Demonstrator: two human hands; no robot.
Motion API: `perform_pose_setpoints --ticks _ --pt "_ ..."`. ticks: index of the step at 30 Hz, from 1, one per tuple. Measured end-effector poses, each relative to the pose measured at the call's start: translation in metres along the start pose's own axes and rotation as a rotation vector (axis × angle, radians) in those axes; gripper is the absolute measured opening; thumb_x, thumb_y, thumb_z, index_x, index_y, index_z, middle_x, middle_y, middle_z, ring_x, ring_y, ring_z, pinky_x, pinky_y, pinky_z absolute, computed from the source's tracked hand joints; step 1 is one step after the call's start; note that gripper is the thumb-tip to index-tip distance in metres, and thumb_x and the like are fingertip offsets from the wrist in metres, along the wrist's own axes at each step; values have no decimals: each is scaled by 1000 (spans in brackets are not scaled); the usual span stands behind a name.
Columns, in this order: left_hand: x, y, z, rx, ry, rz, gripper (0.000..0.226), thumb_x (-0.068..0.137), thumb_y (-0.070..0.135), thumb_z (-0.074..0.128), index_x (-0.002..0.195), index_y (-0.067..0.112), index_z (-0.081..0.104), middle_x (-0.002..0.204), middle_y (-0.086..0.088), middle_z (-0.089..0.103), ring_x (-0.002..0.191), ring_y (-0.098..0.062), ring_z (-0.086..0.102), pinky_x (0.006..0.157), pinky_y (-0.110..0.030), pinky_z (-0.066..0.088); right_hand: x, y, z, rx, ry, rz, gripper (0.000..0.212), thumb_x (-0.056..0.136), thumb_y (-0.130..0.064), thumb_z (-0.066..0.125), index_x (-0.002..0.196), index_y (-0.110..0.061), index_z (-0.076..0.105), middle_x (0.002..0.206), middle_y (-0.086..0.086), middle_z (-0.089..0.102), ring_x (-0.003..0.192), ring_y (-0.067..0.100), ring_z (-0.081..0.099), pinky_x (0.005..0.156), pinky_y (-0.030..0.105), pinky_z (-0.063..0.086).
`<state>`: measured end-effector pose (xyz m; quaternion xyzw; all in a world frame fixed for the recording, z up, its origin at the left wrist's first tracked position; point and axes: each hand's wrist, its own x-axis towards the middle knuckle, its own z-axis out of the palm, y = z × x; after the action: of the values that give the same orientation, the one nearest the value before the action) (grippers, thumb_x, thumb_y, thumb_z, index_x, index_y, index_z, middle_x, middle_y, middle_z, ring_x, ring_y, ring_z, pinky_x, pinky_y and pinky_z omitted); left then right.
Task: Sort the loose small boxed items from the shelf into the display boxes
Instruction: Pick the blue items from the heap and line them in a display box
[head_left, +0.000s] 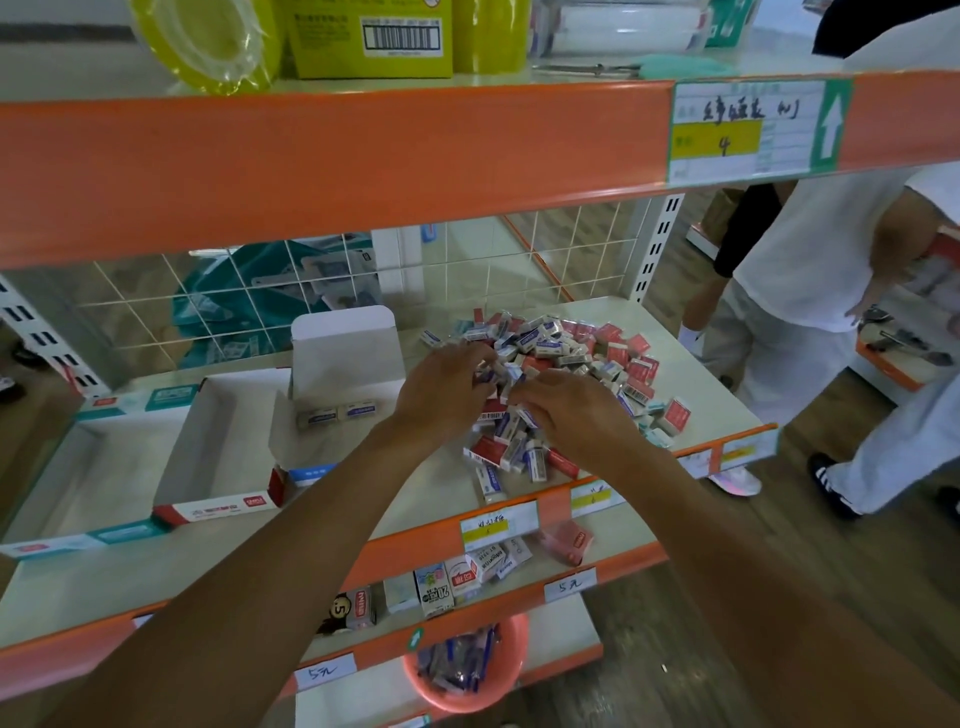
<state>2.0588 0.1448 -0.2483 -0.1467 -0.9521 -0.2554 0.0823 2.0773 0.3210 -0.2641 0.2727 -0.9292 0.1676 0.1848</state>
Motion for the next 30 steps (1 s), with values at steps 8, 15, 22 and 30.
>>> perform_pose_setpoints --ticks 8,15,22,30 --pt "1 -2 -2 -8 -43 -17 29 94 21 55 122 22 61 121 -4 65 102 -21 61 87 -35 52 0 -2 -6 -86 -78 2 13 85 -28 67 87 -16 72 80 1 67 69 20 62 60 26 47" --pt "-2 -5 -9 -28 -47 -12 25 95 20 54 118 21 64 117 -4 67 97 -21 62 85 -32 50 9 -13 -15 40 -129 140 23 86 -27 68 106 -16 71 92 -4 56 82 16 56 70 26 46" --pt "-1 -18 -26 -39 -80 -72 33 98 15 47 127 23 61 119 -8 66 96 -23 63 79 -27 49 31 -15 -17 141 -168 323 22 90 -39 63 95 -17 64 87 -6 53 79 12 52 65 25 39" --pt "-11 -34 -48 -58 -69 -147 30 99 14 47 124 18 63 126 -7 62 105 -22 58 84 -22 39 52 -19 -3 249 -129 382 17 94 -33 59 98 -16 60 75 -6 58 68 12 56 60 24 42"
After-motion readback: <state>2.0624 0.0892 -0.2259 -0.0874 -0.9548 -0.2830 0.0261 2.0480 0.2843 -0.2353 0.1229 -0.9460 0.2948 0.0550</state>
